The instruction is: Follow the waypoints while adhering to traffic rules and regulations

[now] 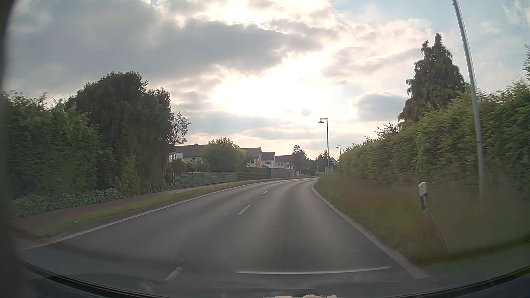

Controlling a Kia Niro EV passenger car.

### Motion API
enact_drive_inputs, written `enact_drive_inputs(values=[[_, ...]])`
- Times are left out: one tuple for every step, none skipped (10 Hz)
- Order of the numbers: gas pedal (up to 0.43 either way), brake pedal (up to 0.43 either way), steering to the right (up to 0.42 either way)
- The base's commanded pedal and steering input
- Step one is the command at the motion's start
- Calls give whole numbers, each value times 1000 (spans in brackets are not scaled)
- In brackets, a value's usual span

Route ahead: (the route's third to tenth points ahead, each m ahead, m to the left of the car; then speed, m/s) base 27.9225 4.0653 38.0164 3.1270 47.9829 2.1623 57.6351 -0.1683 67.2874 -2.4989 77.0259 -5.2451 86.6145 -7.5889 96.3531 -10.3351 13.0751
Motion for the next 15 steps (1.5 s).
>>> enact_drive_inputs(values=[[118, 0, -1], [110, 0, 0], [98, 0, 2], [98, 0, 4], [98, 0, 6], [98, 0, 8], [98, 0, 9], [98, 0, 10], [98, 0, 12], [98, 0, 13], [98, 0, 14], [98, 0, 15], [98, 0, 16], [98, 0, 17], [98, 0, 17]])
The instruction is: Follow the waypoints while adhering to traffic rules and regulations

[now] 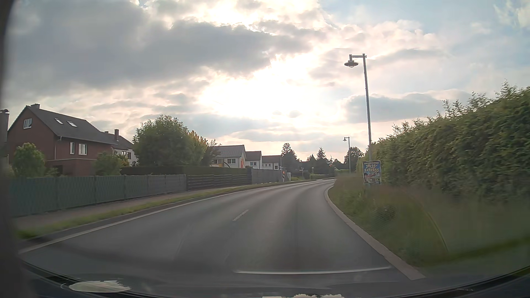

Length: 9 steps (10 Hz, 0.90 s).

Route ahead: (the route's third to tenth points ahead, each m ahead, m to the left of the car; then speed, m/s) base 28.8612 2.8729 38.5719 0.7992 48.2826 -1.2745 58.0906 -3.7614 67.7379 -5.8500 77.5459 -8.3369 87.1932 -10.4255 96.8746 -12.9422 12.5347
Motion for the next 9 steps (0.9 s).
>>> enact_drive_inputs(values=[[98, 0, 18], [98, 0, 18], [110, 0, 19], [110, 0, 19], [110, 0, 20], [118, 0, 20], [118, 0, 21], [118, 0, 21], [118, 0, 23]])
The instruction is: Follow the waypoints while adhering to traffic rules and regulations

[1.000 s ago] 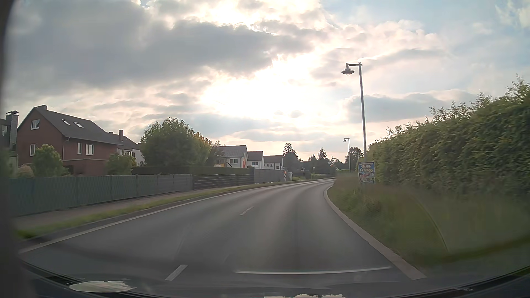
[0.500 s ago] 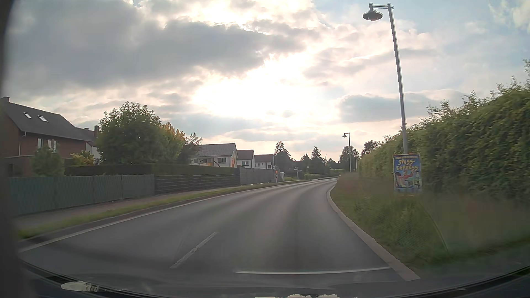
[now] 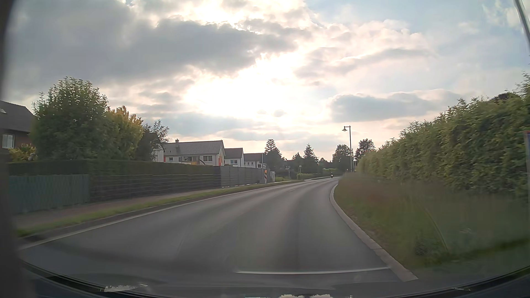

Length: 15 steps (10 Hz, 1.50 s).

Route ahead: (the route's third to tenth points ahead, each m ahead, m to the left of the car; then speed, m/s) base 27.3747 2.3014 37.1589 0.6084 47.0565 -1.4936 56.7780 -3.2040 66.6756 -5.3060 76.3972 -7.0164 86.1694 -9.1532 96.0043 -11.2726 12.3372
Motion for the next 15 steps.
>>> enact_drive_inputs(values=[[118, 0, 23], [130, 0, 24], [150, 0, 25], [169, 0, 25], [177, 0, 25], [177, 0, 27], [177, 0, 27], [189, 0, 29], [189, 0, 29], [189, 0, 29], [189, 0, 29], [189, 0, 29], [177, 0, 29], [177, 0, 29], [177, 0, 29]])
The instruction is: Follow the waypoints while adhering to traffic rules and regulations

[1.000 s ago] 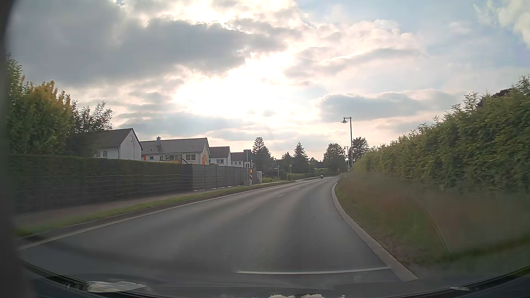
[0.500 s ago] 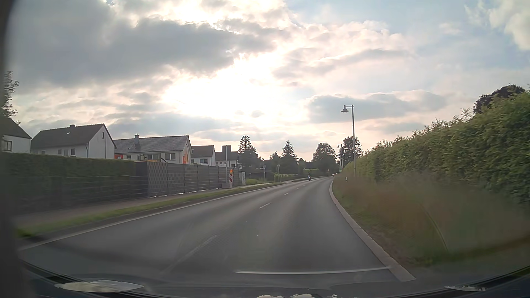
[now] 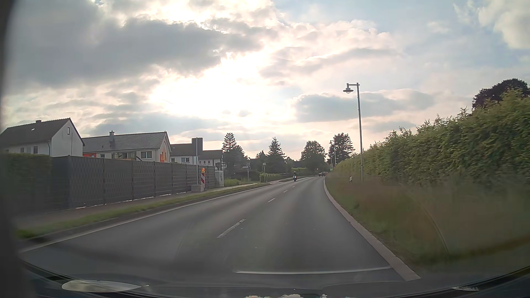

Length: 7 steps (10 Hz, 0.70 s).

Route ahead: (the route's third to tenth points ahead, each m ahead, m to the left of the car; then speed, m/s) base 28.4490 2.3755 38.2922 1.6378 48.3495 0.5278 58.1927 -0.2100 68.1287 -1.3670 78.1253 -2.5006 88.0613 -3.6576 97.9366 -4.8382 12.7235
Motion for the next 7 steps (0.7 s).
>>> enact_drive_inputs(values=[[177, 0, 29], [177, 0, 29], [177, 0, 28], [157, 0, 27], [150, 0, 26], [150, 0, 25], [150, 0, 22]])
